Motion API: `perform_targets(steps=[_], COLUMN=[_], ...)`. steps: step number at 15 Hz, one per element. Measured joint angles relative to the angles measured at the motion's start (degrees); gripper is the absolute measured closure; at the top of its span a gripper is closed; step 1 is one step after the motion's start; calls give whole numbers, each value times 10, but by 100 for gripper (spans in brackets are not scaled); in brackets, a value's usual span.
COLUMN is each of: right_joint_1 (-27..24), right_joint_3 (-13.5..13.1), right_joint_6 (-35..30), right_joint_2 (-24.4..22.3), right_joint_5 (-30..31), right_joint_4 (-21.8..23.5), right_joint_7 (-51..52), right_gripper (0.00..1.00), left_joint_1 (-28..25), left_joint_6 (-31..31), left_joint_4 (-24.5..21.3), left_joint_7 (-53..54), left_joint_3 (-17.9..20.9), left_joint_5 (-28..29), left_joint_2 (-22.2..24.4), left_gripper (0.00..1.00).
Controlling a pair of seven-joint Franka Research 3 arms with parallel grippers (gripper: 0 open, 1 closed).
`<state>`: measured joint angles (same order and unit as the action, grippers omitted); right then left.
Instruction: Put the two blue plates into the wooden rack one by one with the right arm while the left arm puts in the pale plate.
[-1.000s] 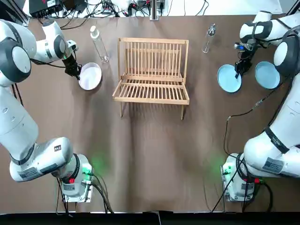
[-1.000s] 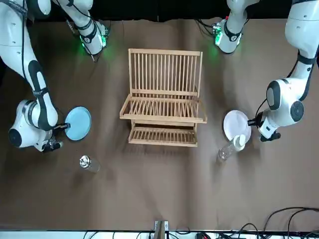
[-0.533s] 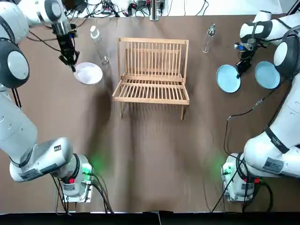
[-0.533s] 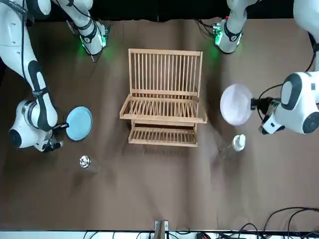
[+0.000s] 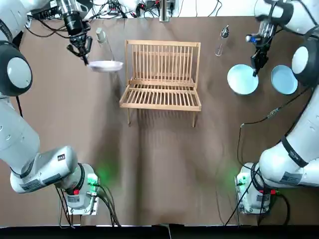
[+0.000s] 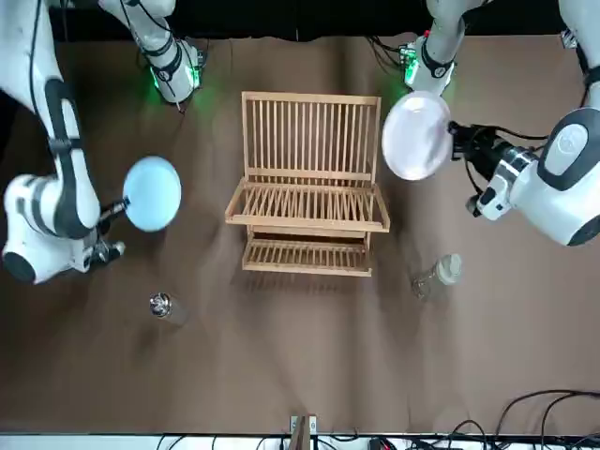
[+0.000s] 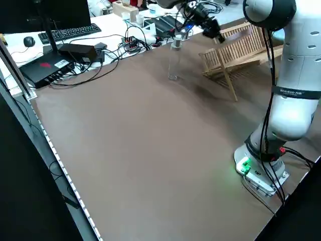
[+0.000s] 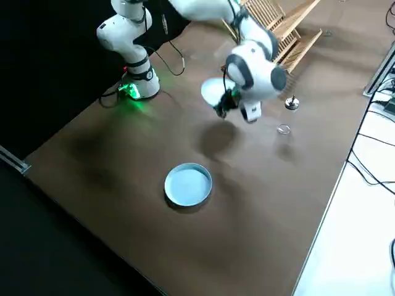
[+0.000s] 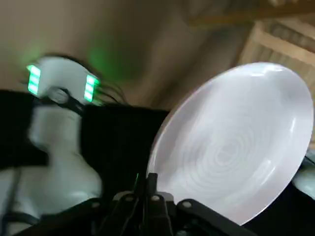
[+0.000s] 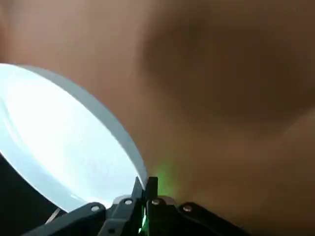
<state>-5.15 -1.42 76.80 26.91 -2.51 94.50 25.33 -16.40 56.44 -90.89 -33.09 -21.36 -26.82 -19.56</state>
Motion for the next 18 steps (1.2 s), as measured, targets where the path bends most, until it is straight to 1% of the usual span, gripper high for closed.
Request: perform_targets(steps=[1,2,4,5,7,9,11,14,15,17,18], right_joint_1=[3,7,32,50,84,100,98,97,100,119,133], right_joint_3=[0,0,1,2,3,3,1,-2,-1,1,2], right_joint_6=[-46,-89,-162,-186,-210,-213,-216,-205,-186,-132,-100], right_joint_2=[-23,-43,-70,-75,-77,-77,-85,-130,-151,-195,-214], right_joint_5=[-2,-5,-23,-40,-95,-177,-249,-333,-354,-372,-378], right_joint_4=[0,0,2,5,15,29,44,86,108,161,190], right_joint_7=[-11,-34,-131,-183,-267,-339,-401,-480,-507,-553,-571], right_gripper=[96,96,96,96,96,97,97,97,97,97,97], left_joint_1=[2,9,35,53,90,119,133,141,144,153,160], left_joint_6=[-2,-3,-4,-4,-4,0,18,53,63,82,92], left_joint_4=[0,0,-2,-4,-8,-8,-14,-35,-41,-46,-46], left_joint_7=[-19,-32,-62,-79,-108,-124,-133,-134,-134,-141,-149], left_joint_3=[-9,-18,-27,-28,-28,-28,-28,-28,-28,-28,-28], left_joint_5=[-23,-30,-31,-31,-31,-31,-26,-13,-12,-12,-12], left_joint_2=[-3,-7,-14,-19,-32,-45,-56,-68,-72,-79,-81], left_gripper=[97,97,97,97,97,97,97,97,97,96,89])
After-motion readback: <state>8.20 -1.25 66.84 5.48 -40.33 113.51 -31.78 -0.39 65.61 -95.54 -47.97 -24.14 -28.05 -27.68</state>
